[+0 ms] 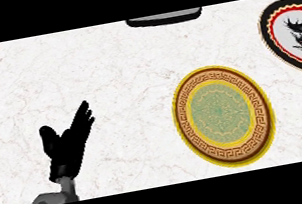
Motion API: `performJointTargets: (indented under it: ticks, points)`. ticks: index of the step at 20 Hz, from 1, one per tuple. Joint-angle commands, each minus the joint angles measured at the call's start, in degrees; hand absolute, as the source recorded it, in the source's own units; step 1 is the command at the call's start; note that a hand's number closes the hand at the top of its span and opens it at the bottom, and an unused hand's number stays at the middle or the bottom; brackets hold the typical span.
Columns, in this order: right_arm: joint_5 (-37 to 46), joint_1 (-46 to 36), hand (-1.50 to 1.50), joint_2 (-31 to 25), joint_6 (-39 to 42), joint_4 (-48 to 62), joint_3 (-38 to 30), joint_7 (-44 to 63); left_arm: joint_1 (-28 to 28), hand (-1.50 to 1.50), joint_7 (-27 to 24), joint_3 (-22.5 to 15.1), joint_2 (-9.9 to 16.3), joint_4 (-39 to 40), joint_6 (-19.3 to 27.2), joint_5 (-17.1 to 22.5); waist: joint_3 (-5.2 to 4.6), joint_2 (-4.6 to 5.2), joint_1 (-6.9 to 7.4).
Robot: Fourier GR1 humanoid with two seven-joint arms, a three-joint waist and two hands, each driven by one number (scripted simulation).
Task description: Pick the tomato from the plate and place it in the plate
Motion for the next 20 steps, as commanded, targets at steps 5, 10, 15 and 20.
performJointTargets:
  ticks: [5, 10, 15, 20]
  points:
    - [-11.81, 1.34, -1.50, -1.43, 3.70, -0.12, -11.57, -13.22, 0.31, 0.00, 1.61, 0.97, -0.04, 0.30, 0.36, 0.68, -0.28, -0.56, -1.32]
    - [-15.88, 5.62, -1.50, -4.41, 16.64, 3.25, -14.34, -18.04, 3.57, 0.00, 0.57, 0.36, 0.73, -1.77, 0.23, -0.42, -0.39, -1.11, -1.92]
    - [-16.40, 9.13, -1.50, -4.91, 26.54, 4.74, -12.93, -21.94, 6.18, 0.00, -3.61, 1.17, 0.95, 0.99, -1.43, -0.17, -0.55, -1.40, -2.55]
    - [-17.39, 13.27, -1.50, -2.97, 31.58, 2.94, -10.40, -23.72, 3.40, 0.00, 1.27, 2.45, 1.15, -1.33, -0.24, -0.13, -0.67, -1.83, -3.51]
